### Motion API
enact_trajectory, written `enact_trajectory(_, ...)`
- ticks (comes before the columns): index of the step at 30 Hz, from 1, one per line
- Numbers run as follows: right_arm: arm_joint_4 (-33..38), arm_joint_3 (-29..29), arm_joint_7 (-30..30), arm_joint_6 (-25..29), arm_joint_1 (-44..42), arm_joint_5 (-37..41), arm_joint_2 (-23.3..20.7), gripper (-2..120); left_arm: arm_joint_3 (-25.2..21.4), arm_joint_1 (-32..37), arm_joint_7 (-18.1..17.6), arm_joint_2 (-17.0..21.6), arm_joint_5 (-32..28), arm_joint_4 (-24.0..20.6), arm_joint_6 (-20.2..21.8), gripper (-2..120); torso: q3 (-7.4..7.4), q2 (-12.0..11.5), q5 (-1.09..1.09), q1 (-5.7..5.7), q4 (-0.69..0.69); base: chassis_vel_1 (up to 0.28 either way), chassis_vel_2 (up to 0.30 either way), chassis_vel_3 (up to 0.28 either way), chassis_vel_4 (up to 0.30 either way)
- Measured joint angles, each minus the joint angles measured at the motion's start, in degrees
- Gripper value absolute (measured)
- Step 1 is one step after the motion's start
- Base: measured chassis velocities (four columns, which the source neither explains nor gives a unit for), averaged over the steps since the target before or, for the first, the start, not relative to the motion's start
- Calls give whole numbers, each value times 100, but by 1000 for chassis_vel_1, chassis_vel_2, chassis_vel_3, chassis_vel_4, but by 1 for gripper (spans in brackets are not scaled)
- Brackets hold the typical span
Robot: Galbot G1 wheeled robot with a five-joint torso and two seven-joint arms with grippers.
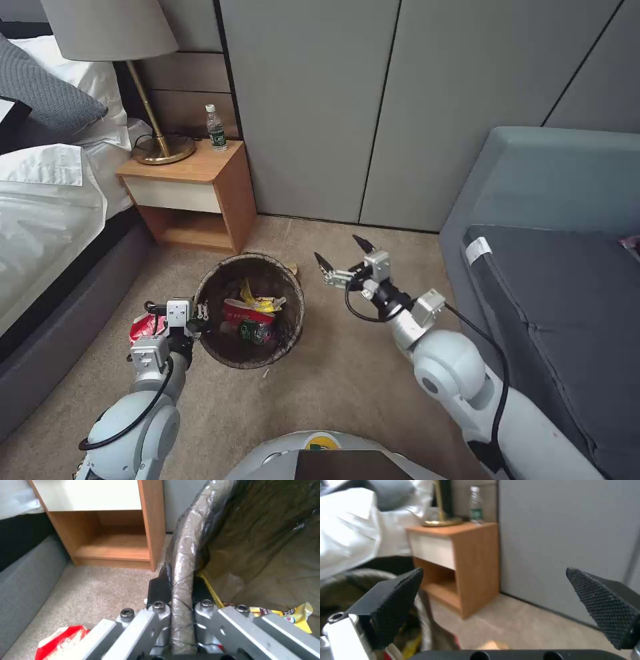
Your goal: Pick up the trash bin, then pick up the garbage from the floor and place it into the trash bin.
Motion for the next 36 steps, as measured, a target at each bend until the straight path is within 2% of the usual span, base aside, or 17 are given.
enact_trajectory(3,-102,375,-105,295,-552,-614,204,100,-19,-1,0,10,-26,0,-3,0,0,0,-1,0,1,0,0,0,0)
enact_trajectory(9,-197,859,-148,654,-1103,-1128,559,100,-25,-3,4,32,-54,-1,-5,0,0,0,-1,0,3,0,0,0,0)
enact_trajectory(13,-211,1324,-232,961,-1661,-1575,1051,100,-30,-4,5,35,-69,3,-9,0,0,0,-1,0,1,0,0,0,0)
enact_trajectory(14,-211,1324,-232,961,-1661,-1575,1051,100,-30,-4,5,35,-69,3,-9,0,0,0,-1,0,1,0,0,0,0)
enact_trajectory(18,-159,1591,-308,1256,-2231,-1983,1707,100,-27,-21,5,26,-72,30,-15,0,0,0,-2,0,1,0,0,0,0)
enact_trajectory(19,-159,1591,-308,1256,-2231,-1983,1707,100,-27,-21,5,26,-72,30,-15,0,0,0,-2,0,1,0,0,0,0)
enact_trajectory(23,-146,1817,-440,1524,-2524,-2439,2233,100,-24,-20,2,26,-78,30,-15,0,0,0,-3,0,2,0,0,0,0)
enact_trajectory(28,-145,2000,-493,1600,-2566,-2584,2540,100,-27,-20,1,36,-82,27,-16,0,0,0,-2,0,2,0,0,0,0)
enact_trajectory(36,-143,1966,-488,1584,-2516,-2576,2524,100,-12,-21,-4,12,-82,14,10,0,0,0,-2,0,2,0,0,0,0)
